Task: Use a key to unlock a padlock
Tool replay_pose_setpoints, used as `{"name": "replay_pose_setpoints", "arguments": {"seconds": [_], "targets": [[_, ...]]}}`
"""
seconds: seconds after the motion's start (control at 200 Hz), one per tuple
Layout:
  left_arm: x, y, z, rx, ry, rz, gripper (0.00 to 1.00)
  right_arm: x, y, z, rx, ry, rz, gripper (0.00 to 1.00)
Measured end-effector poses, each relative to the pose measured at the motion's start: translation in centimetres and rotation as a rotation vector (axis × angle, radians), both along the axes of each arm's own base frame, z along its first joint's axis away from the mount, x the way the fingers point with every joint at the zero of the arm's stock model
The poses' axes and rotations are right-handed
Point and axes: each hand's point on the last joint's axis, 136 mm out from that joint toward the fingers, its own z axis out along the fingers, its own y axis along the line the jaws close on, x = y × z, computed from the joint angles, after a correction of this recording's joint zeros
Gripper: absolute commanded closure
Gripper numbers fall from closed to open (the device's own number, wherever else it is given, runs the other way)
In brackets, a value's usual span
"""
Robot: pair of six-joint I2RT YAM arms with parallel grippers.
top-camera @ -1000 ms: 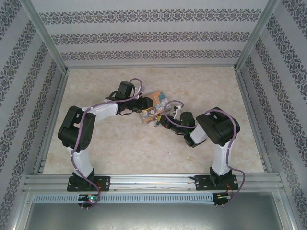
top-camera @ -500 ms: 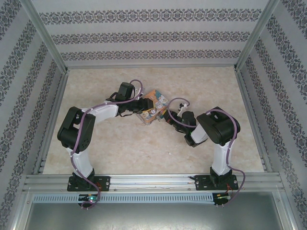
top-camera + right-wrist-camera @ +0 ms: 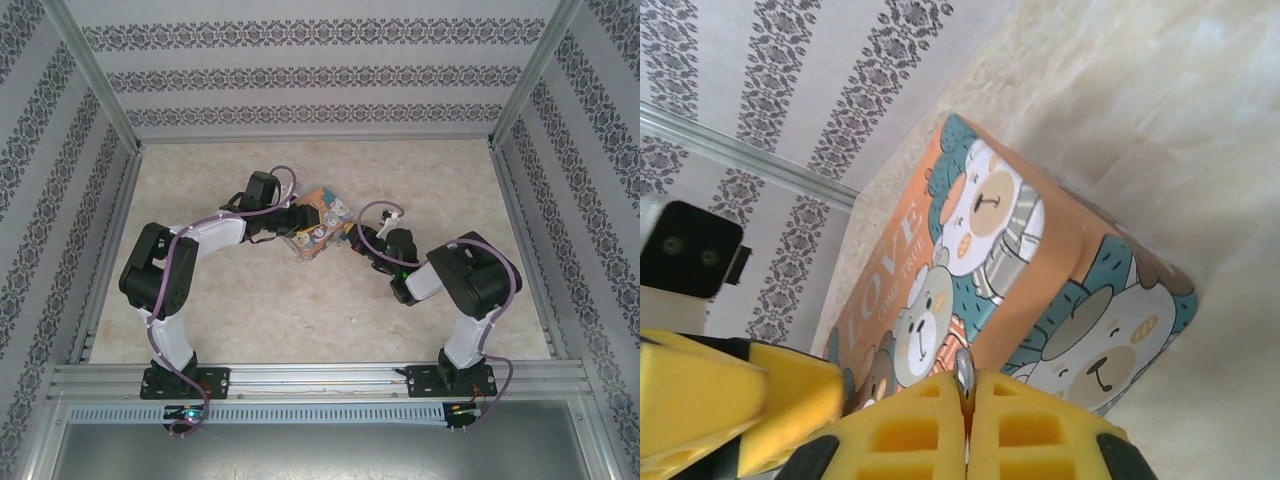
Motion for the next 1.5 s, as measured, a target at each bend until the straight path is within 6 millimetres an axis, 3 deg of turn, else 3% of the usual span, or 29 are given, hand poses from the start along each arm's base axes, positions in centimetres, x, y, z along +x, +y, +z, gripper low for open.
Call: {"name": "replay_pose_setpoints", "arguments": {"seconds": [0.33,0.535,0.645,0.759,0.909,1.104,1.304,1.504], "targets": [[1.8,3.1,0.0,0.018,0.020,0.047,0.57,-1.8,-0.5,3.1,-0.104,-0.049,0.058,1.00],[2.9,4.4,0.0,0.040,0.016,0.070,0.57,-3.3,0.0,3.3,-0.144,-0.014,0.132,1.00],[3.2,4.9,0.3,0.069,-0.009,0.090,0.51,-4.2,0.3,3.1,-0.160,0.029,0.181,1.00],[2.9,6.1,1.5,0.113,-0.062,0.126,0.49,-5.5,0.7,3.0,-0.177,0.080,0.242,1.00],[2.2,7.8,5.3,0.157,-0.193,0.181,0.46,-7.5,0.8,2.9,-0.205,0.143,0.311,1.00],[0.8,10.1,8.6,0.225,-0.353,0.258,0.38,-10.1,0.4,2.2,-0.234,0.226,0.370,1.00],[-0.7,13.6,8.9,0.344,-0.462,0.374,0.22,-13.1,1.2,0.4,-0.274,0.324,0.459,1.00],[-1.9,17.0,9.1,0.456,-0.529,0.489,0.14,-15.5,2.8,-2.2,-0.298,0.428,0.554,1.00]]}}
